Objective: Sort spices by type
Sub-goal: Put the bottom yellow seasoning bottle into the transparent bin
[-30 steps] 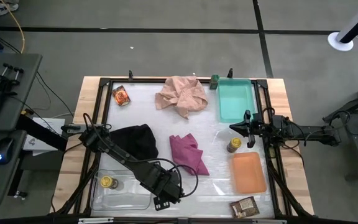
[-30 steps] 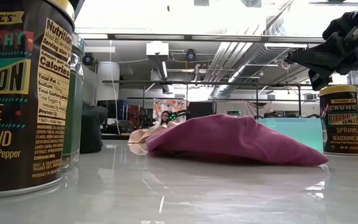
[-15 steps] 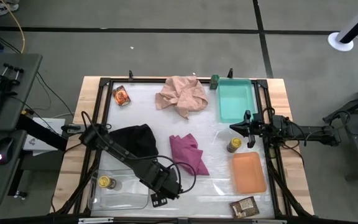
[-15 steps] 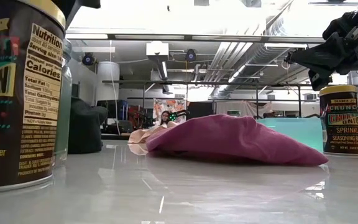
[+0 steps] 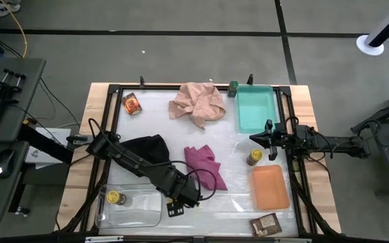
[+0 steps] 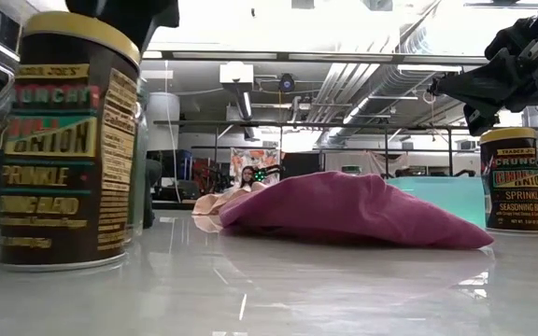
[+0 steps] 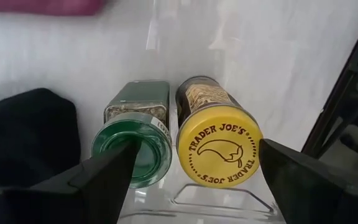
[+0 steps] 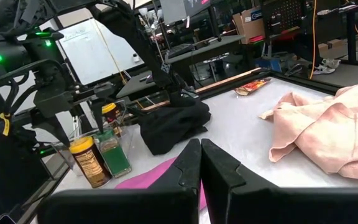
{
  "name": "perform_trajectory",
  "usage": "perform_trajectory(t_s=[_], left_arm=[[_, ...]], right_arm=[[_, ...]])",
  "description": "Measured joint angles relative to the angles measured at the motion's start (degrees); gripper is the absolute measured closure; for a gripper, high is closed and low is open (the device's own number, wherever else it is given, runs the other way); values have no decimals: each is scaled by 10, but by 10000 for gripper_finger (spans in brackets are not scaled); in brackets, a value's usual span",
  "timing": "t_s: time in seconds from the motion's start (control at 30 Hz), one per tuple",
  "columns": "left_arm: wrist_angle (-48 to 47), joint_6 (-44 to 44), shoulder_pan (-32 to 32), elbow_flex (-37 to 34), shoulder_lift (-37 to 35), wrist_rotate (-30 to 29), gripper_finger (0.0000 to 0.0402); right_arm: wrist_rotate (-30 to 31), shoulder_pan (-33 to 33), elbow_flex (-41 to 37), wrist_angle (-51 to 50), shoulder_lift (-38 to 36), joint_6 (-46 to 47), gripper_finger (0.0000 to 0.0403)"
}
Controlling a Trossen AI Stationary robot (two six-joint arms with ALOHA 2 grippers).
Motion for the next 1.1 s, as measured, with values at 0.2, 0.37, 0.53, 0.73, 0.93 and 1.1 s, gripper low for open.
perform_trajectory(t_s=[0.2,0.37,0.53,0.73,0.93,1.1], left_arm=[[-2,19,16,0,0,-4,74],[-6,30,31,0,0,-9,74],[-11,37,42,-1,-8,-17,74],[-13,14,44,-1,-45,-50,74],[8,-53,-9,-1,-67,-69,74],[59,-84,-65,0,-41,-66,74]], right_arm=[[0,0,0,0,0,0,402],[0,0,0,0,0,0,402],[0,0,0,0,0,0,402],[0,0,0,0,0,0,402],[0,0,0,0,0,0,402],[0,0,0,0,0,0,402]])
